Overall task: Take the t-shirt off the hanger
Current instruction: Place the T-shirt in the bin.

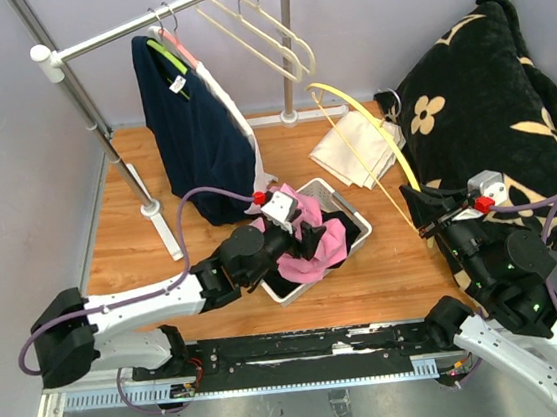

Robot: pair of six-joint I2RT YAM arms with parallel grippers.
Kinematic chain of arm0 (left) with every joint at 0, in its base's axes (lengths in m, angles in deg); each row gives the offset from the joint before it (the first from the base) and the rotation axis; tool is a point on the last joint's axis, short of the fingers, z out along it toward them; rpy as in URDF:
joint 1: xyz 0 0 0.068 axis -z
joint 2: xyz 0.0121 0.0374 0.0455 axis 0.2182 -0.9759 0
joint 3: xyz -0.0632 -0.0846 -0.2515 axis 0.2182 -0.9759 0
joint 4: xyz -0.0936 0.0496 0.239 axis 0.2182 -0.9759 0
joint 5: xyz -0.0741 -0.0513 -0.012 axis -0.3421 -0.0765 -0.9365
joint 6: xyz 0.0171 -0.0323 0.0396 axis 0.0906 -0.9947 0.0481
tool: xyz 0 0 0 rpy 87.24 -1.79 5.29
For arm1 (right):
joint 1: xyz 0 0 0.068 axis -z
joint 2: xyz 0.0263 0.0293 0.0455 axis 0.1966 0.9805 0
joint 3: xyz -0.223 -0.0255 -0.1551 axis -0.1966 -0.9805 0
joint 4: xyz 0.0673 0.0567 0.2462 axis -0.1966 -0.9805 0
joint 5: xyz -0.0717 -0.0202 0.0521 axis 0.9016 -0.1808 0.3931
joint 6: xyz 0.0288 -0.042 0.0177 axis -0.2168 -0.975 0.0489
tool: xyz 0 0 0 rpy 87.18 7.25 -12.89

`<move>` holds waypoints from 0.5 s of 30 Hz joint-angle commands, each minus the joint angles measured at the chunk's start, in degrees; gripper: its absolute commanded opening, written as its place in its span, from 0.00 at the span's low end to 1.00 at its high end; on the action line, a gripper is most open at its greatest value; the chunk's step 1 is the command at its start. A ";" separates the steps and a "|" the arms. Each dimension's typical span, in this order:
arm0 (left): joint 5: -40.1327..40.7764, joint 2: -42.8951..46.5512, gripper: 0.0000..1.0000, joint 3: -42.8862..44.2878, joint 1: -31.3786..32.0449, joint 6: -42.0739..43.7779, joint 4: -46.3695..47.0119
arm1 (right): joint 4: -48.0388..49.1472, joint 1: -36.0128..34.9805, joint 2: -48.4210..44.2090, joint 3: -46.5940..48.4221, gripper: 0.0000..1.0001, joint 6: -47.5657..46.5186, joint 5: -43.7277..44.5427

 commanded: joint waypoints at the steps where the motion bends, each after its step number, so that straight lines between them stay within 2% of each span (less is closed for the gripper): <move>1: 2.40 -4.74 0.73 1.44 -1.83 -1.39 2.89 | 2.42 -1.18 -0.45 -0.13 0.01 0.36 -0.35; 7: -1.80 -9.72 0.73 -1.35 -5.33 -6.52 4.95 | 2.15 -1.17 -0.90 0.12 0.01 0.10 0.15; 15: -7.85 -15.65 0.72 -2.50 -6.02 -11.46 5.74 | 1.63 -1.17 -0.91 0.70 0.01 0.10 -0.06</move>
